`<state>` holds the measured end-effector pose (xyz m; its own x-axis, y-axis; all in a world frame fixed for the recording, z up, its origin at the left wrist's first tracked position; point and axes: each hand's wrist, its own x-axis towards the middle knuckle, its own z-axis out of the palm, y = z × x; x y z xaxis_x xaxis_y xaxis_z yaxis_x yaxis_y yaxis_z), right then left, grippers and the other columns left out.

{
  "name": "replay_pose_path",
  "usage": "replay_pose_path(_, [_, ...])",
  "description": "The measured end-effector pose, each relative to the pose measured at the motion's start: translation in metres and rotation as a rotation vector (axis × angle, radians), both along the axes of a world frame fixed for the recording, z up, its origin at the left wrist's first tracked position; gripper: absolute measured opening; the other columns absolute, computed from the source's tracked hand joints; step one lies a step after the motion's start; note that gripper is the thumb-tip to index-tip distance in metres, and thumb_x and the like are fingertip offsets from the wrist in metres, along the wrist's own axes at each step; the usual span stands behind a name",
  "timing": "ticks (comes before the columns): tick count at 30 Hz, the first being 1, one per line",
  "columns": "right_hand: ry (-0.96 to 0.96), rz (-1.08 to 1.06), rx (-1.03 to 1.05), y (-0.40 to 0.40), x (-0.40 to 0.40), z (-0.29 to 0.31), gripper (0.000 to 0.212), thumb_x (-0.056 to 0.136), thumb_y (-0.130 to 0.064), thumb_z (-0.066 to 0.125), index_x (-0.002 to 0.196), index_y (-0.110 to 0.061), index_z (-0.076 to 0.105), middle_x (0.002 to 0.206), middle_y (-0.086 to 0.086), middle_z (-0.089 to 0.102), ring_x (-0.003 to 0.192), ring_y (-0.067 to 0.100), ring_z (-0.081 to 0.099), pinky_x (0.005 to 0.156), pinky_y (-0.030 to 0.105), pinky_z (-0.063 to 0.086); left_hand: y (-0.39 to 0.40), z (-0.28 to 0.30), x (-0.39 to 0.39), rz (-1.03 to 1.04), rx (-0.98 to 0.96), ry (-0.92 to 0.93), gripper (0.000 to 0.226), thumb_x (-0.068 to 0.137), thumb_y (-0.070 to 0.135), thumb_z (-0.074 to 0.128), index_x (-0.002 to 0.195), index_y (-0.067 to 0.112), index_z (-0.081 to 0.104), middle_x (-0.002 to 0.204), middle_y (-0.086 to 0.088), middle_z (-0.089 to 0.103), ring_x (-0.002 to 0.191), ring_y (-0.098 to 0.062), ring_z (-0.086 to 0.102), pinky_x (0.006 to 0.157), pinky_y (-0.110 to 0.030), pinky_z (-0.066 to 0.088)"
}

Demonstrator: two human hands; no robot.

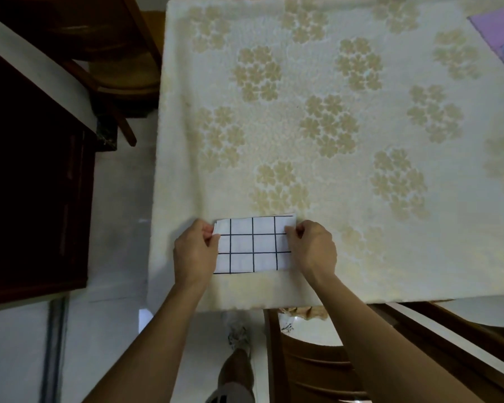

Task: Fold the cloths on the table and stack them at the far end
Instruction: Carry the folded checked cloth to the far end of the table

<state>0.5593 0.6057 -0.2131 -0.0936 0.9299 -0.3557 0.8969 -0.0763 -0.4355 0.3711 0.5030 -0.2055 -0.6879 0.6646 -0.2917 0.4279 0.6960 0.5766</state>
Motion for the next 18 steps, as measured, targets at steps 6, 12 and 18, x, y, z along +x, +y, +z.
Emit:
replay_pose_path(6, [0.017,-0.03,0.028,-0.004,0.0,0.001,0.028,0.094,-0.04,0.062,0.081,-0.015,0.059,0.078,0.0,0.06,0.068,0.021,0.057,0.061,0.034,0.048,-0.003,0.001,0.002,-0.034,0.018,0.074,0.012,0.09,0.015,0.068,0.095,0.014,0.057,0.09,-0.001,0.055,0.08,-0.016,0.049,0.071,-0.028,0.036])
replay_pose_path(12, [0.064,-0.047,0.021,-0.008,0.005,-0.001,0.024,0.095,-0.04,0.062,0.092,-0.016,0.059,0.084,-0.001,0.063,0.075,0.02,0.06,0.063,0.034,0.05,-0.011,0.001,0.001,-0.049,0.049,0.064,0.015,0.091,0.017,0.068,0.099,0.014,0.055,0.088,-0.001,0.053,0.078,-0.017,0.05,0.069,-0.027,0.036])
replay_pose_path(18, [0.105,-0.081,0.034,-0.015,0.018,0.013,0.025,0.095,-0.041,0.06,0.095,-0.016,0.058,0.089,0.0,0.063,0.078,0.02,0.06,0.064,0.034,0.051,-0.02,0.014,-0.005,-0.011,0.103,0.019,0.017,0.091,0.024,0.067,0.101,0.016,0.057,0.089,0.001,0.056,0.079,-0.017,0.054,0.072,-0.03,0.043])
